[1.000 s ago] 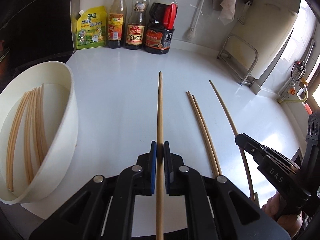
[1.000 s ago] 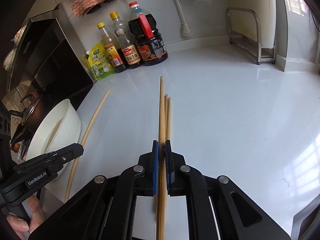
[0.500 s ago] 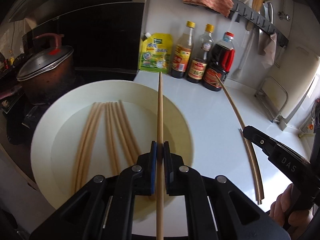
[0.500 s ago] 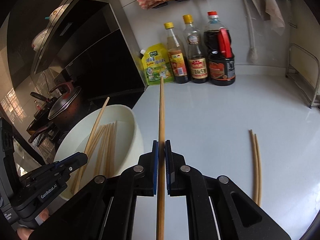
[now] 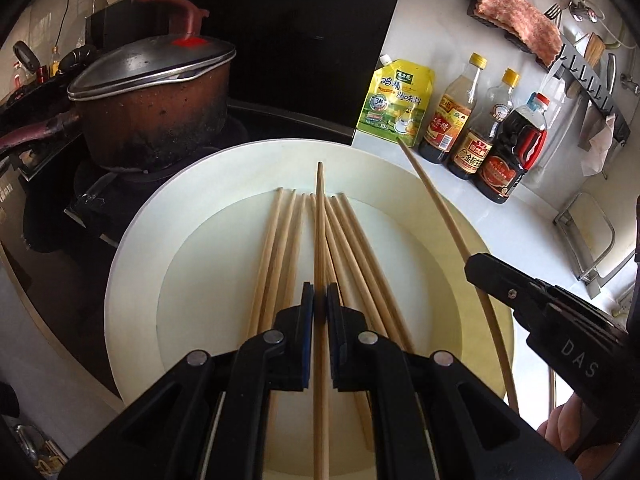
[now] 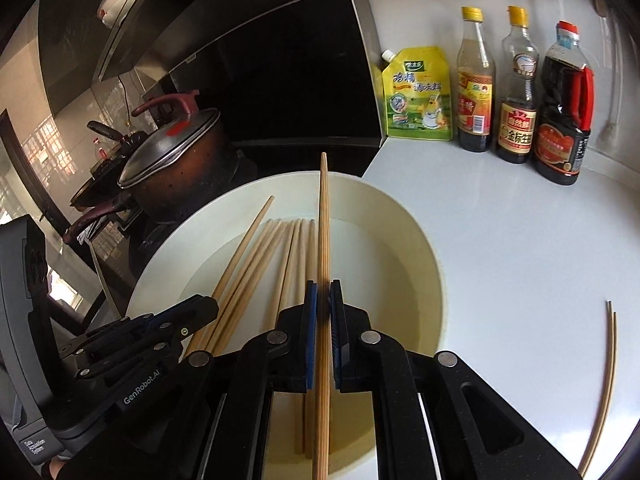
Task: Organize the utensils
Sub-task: 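Open the right tool to drop the chopstick into the basin, then withdraw the open right tool toward the last two chopsticks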
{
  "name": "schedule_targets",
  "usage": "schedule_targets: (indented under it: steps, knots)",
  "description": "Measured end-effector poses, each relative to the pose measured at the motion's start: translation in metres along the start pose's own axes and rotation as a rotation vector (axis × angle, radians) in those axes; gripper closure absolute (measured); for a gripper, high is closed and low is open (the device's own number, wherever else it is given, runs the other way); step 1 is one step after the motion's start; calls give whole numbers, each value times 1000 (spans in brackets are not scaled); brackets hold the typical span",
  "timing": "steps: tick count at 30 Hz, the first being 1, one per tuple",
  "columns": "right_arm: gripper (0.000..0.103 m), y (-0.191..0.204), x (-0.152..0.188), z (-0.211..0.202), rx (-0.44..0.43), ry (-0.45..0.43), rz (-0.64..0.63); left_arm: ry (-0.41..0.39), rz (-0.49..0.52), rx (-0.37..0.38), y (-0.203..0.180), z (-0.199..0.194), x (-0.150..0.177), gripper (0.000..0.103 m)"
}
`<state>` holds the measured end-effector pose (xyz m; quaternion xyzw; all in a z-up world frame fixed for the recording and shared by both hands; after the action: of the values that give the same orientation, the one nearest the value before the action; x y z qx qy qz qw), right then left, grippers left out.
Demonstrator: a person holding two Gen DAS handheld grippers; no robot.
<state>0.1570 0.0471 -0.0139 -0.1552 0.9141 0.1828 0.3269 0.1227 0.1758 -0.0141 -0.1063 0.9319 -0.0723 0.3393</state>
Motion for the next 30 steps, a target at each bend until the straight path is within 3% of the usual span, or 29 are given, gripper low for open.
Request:
schedule_targets:
  steps: [7,8,11,12,20,30]
  knots:
    - [97,11,0,29,19,56,-22,32,-33,19,12,17,-6,95]
    - [96,10,0,29,17,57,-17,25,-38,17,14,16,-6,91]
    - [96,7,1,27,18,46,-5,-3,-47,4,16,10,-7,62]
    - [95,7,2,25,23,42,-5,-12,-47,-1,16,8,-7,59]
    - [95,2,11,7,31,9,1,-21,-44,-11,13,-6,2,57]
    - [86,-8,30,-25,32,-34,28,-29,-43,-15,6,-24,16,39]
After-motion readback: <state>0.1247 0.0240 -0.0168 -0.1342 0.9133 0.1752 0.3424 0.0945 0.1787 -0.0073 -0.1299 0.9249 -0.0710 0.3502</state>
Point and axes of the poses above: each gripper's, at about its wrist camera, not at the fingertips, and z roughly the way its jaws point, y to its left, x to its underside, the point moved 4 cm from there along z, roughly the way its jaws point, and after that the axes turned 2 degrees about y, right-handed, at the moved point
